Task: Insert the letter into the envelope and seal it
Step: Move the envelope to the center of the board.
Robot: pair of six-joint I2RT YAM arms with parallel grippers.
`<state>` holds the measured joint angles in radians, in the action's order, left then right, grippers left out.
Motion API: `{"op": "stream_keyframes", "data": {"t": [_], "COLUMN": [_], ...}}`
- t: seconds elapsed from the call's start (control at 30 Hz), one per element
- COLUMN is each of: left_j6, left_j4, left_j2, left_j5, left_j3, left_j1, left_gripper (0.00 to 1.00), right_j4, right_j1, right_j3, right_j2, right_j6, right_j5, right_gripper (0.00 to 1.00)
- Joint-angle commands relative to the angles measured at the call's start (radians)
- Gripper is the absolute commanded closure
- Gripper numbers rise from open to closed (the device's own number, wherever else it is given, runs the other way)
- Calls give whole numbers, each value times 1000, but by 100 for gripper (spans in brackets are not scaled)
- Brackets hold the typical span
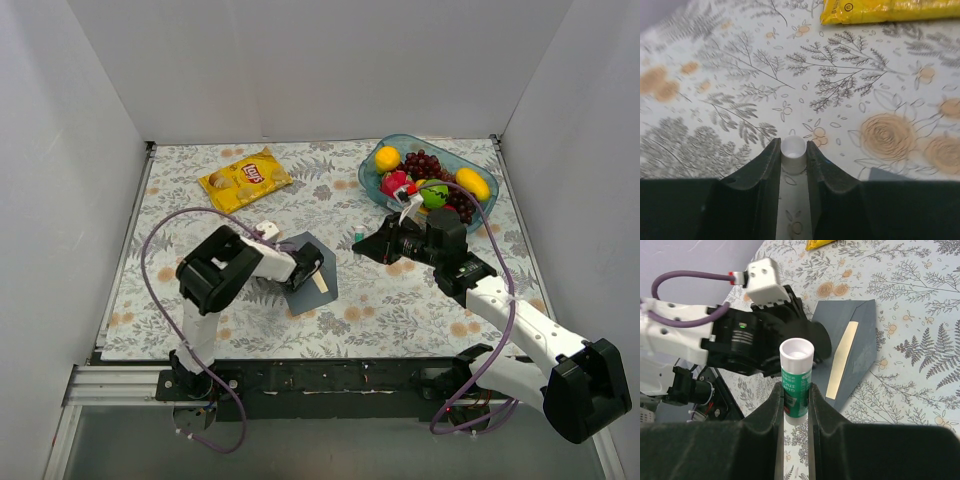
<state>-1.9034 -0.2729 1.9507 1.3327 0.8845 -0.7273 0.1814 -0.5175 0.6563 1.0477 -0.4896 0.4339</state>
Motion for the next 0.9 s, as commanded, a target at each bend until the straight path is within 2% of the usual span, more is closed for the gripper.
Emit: {"op": "stream_keyframes", "data": {"t": [0.0, 0.03, 0.07, 0.17, 0.33, 0.43, 0.57, 0.87], "left_j6": [-1225, -1322, -1336, -1410, -1447, -1439, -1439, -1257], "left_j4": [-989, -1082, -1110, -1106, -1086, -1060, -1109, -1108], "left_j2": [246, 275, 292, 263, 180, 123, 53, -136], "left_j5": [5, 16, 28, 33, 49, 57, 92, 105], "left_j3": [114, 128, 133, 79, -2, -22, 8, 123], "left_j1": [-44, -53, -64, -87, -96, -115, -121, -135], "left_gripper": [100, 100, 99, 99, 100, 100, 100, 100], "right_j4": [39, 43, 44, 49, 56, 59, 59, 52], "right_j1": [-1, -1, -1, -1, -1, -1, -1, -1], "right_j3": [-9, -11, -9, -7, -9, -7, -9, -4], "right_j2": [-15, -12, -11, -5, 8, 14, 17, 14], "right_j6": [11, 11, 11, 11, 3, -1, -3, -4], "right_j5": [25, 26, 29, 34, 42, 49, 48, 45], "right_gripper": [99, 99, 99, 99, 99, 99, 99, 99]}}
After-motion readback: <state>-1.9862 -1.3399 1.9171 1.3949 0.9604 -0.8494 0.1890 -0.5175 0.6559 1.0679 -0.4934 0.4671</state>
